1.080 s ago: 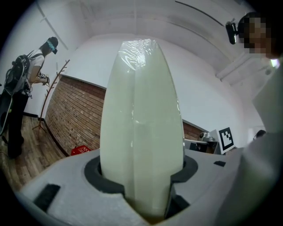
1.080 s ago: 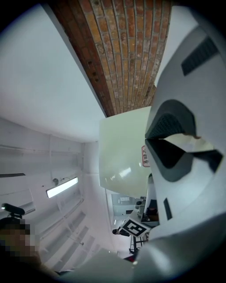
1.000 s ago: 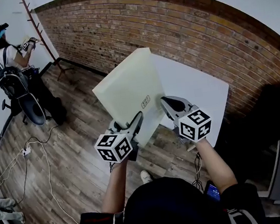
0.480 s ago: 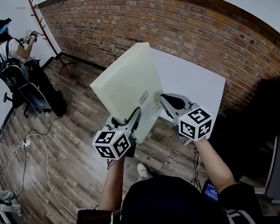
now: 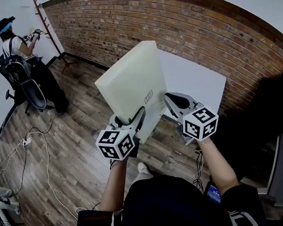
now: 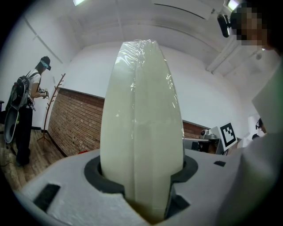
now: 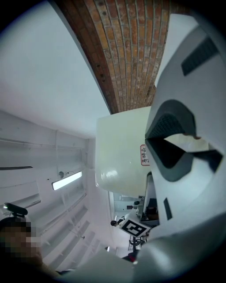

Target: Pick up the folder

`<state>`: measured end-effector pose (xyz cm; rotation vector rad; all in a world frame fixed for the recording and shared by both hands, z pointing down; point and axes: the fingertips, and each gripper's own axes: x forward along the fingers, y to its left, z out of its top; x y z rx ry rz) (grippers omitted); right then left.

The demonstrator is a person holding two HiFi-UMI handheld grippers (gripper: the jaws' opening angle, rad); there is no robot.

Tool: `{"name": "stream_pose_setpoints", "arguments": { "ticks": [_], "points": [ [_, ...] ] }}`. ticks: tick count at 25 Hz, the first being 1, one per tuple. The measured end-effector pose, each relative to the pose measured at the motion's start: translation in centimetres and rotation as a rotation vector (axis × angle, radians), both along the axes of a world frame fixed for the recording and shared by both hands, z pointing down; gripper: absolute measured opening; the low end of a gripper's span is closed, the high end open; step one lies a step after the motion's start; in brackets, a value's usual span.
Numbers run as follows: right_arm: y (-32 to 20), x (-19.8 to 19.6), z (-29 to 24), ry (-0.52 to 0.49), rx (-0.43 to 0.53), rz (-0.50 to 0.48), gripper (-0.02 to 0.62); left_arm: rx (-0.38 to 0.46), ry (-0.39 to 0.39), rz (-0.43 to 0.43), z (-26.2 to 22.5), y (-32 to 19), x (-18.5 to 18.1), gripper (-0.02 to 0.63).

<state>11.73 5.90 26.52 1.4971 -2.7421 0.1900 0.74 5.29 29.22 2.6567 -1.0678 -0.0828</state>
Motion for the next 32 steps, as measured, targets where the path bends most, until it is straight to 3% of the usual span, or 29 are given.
{"name": "stream_pose_setpoints", "arguments": {
  "ticks": [6, 32],
  "points": [
    [1.4, -0.4, -0.1, 0.009, 0.017, -0.016, 0.028, -0.009, 0.028, -0.005, -0.3, 1.5, -0.6, 0.262],
    [3.2, -0.5, 0.7, 0.016, 0.004, -0.055, 0.028, -0.005, 0.008, 0.001, -0.2, 3.7, -0.1, 0.262]
  ]
}}
